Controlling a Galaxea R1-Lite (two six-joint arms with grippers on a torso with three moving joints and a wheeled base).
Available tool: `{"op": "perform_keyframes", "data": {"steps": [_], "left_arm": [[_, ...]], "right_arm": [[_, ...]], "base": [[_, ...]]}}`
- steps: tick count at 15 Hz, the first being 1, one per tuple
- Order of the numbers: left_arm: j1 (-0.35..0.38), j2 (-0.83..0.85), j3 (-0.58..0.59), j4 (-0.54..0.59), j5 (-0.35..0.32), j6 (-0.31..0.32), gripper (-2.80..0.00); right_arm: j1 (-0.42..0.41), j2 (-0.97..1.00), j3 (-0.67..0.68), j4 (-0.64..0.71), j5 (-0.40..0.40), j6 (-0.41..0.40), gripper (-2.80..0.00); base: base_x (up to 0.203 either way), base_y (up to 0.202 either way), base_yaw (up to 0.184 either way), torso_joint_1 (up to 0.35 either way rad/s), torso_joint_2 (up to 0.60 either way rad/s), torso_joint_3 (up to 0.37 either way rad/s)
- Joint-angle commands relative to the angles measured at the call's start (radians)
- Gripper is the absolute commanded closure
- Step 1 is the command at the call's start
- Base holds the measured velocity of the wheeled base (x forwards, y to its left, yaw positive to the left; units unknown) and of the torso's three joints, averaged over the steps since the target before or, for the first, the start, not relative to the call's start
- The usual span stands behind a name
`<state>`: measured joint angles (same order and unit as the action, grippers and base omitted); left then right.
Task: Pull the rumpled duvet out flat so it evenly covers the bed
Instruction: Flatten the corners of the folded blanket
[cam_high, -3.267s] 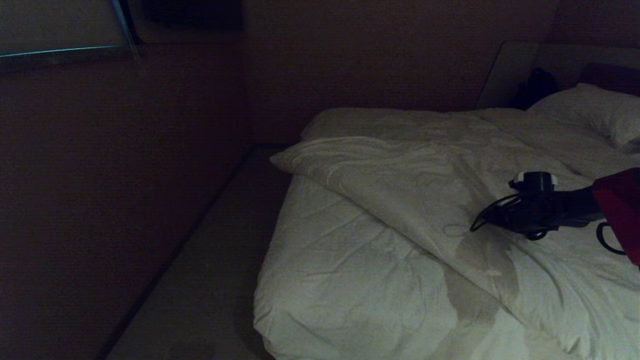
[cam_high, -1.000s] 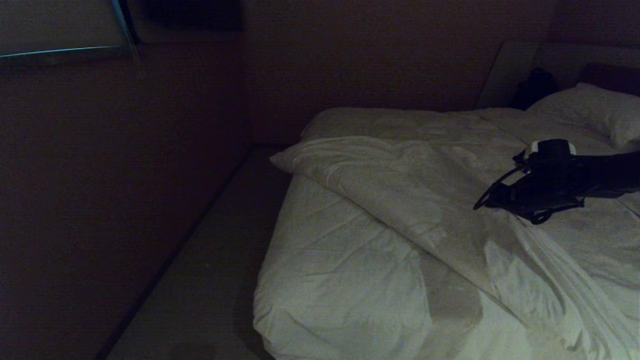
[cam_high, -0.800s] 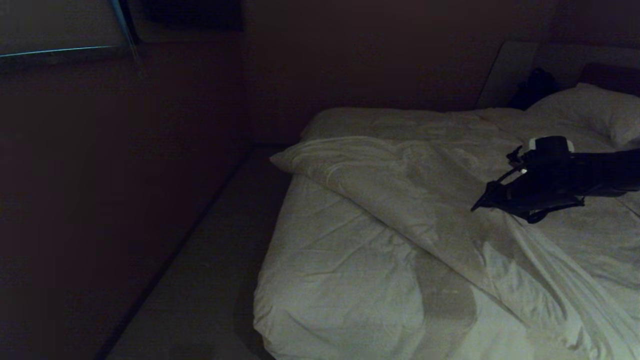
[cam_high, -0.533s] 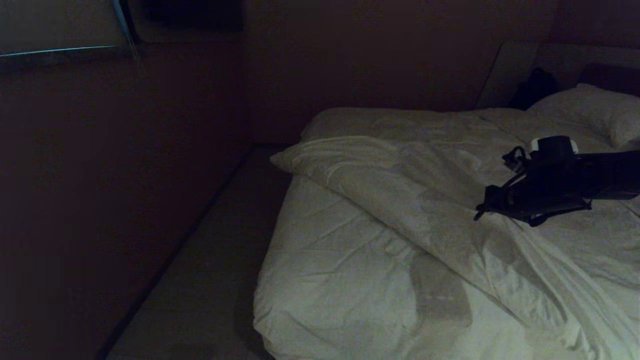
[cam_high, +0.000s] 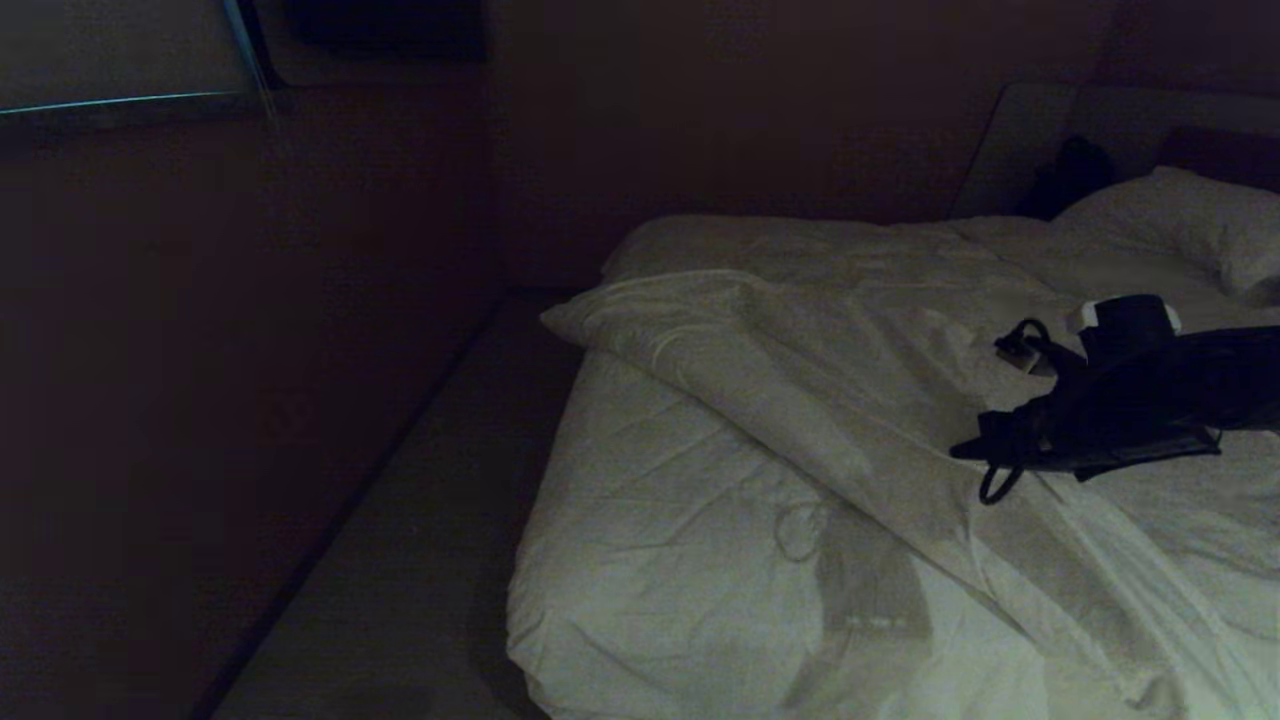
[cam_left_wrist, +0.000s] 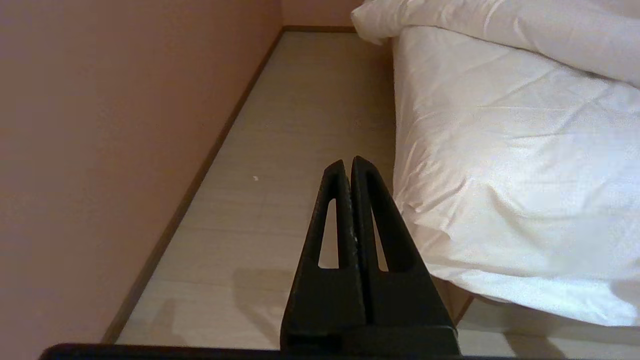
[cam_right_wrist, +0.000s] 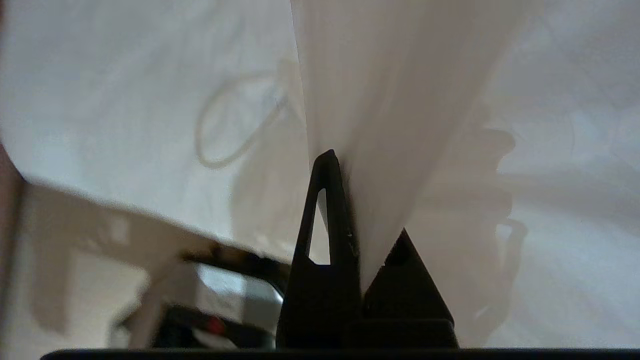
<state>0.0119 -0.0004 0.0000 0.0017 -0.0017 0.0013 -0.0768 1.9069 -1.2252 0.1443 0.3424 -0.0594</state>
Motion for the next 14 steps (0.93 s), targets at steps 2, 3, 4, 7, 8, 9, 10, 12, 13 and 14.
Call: {"op": "perform_keyframes", "data": {"steps": [2,3,4,7,8,9,10,12,13,14], "left_arm": [[0.000,0.000,0.000,0.000,0.000,0.000,0.00],[0.000,0.000,0.000,0.000,0.000,0.000,0.00],[0.000,0.000,0.000,0.000,0.000,0.000,0.00],[0.000,0.000,0.000,0.000,0.000,0.000,0.00],[0.000,0.000,0.000,0.000,0.000,0.000,0.00],[0.000,0.000,0.000,0.000,0.000,0.000,0.00],[0.000,0.000,0.000,0.000,0.000,0.000,0.00],[0.000,0.000,0.000,0.000,0.000,0.000,0.00],[0.000,0.000,0.000,0.000,0.000,0.000,0.00],[0.000,0.000,0.000,0.000,0.000,0.000,0.00]], "right_arm": [[0.001,-0.037,0.061,0.001,0.031,-0.247,0.00],[0.001,-0.041,0.068,0.000,0.037,-0.259,0.00],[0.002,-0.043,0.070,0.000,0.038,-0.262,0.00],[0.002,-0.039,0.069,0.000,0.040,-0.263,-2.80],[0.002,-0.040,0.060,0.001,0.037,-0.259,-2.80],[0.002,-0.043,0.059,0.001,0.037,-0.257,-2.80],[0.002,-0.051,0.059,0.001,0.037,-0.257,-2.80],[0.000,-0.071,0.061,0.003,0.033,-0.257,-2.80],[0.000,-0.083,0.063,0.003,0.033,-0.257,-2.80],[0.000,-0.120,0.065,0.003,0.033,-0.255,-2.80]], "base": [[0.000,0.000,0.000,0.000,0.00,0.000],[0.000,0.000,0.000,0.000,0.00,0.000],[0.000,0.000,0.000,0.000,0.00,0.000],[0.000,0.000,0.000,0.000,0.00,0.000],[0.000,0.000,0.000,0.000,0.00,0.000],[0.000,0.000,0.000,0.000,0.00,0.000],[0.000,0.000,0.000,0.000,0.00,0.000],[0.000,0.000,0.000,0.000,0.00,0.000],[0.000,0.000,0.000,0.000,0.00,0.000],[0.000,0.000,0.000,0.000,0.00,0.000]]}}
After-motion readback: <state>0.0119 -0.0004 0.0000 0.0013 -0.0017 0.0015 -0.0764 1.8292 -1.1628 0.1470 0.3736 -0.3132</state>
